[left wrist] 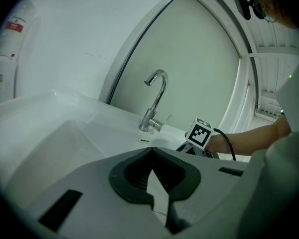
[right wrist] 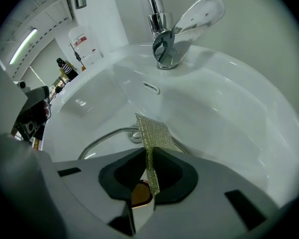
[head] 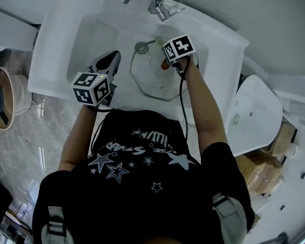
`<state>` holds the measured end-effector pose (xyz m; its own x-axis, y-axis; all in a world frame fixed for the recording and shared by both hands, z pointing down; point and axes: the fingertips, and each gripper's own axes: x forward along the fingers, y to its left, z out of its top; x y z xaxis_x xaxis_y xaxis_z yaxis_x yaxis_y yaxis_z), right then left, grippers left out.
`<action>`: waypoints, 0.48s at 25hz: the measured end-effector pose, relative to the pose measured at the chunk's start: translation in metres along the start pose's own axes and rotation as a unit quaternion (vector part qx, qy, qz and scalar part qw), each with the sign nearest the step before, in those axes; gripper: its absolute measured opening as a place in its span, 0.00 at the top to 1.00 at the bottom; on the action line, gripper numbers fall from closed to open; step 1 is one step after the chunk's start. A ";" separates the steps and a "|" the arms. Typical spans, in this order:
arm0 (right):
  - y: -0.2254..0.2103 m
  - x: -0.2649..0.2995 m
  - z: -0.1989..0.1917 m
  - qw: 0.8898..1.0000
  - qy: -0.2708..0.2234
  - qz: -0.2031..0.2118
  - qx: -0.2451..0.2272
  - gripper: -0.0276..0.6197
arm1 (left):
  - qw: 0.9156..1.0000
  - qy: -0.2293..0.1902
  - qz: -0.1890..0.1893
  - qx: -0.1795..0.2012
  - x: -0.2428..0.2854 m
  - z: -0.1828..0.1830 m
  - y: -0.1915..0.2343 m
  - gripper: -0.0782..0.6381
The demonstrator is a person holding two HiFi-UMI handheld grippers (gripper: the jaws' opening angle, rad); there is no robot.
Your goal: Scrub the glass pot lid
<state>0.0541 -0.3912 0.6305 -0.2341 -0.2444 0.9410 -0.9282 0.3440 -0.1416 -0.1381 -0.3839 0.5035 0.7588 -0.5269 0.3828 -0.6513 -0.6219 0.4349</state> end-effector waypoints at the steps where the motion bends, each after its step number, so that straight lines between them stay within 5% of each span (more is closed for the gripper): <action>1: 0.002 0.001 0.003 1.000 -0.002 0.002 0.001 0.87 | 1.000 0.000 0.000 -0.001 0.001 0.000 0.001 0.88; 12: 0.045 0.003 0.008 0.999 0.000 0.042 -0.030 0.87 | 1.000 -0.004 0.004 -0.001 -0.005 0.000 0.001 0.88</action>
<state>0.0094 -0.3837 0.6240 -0.3101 -0.2116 0.9269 -0.8864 0.4169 -0.2013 -0.1425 -0.3821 0.5025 0.7531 -0.5370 0.3800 -0.6579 -0.6160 0.4333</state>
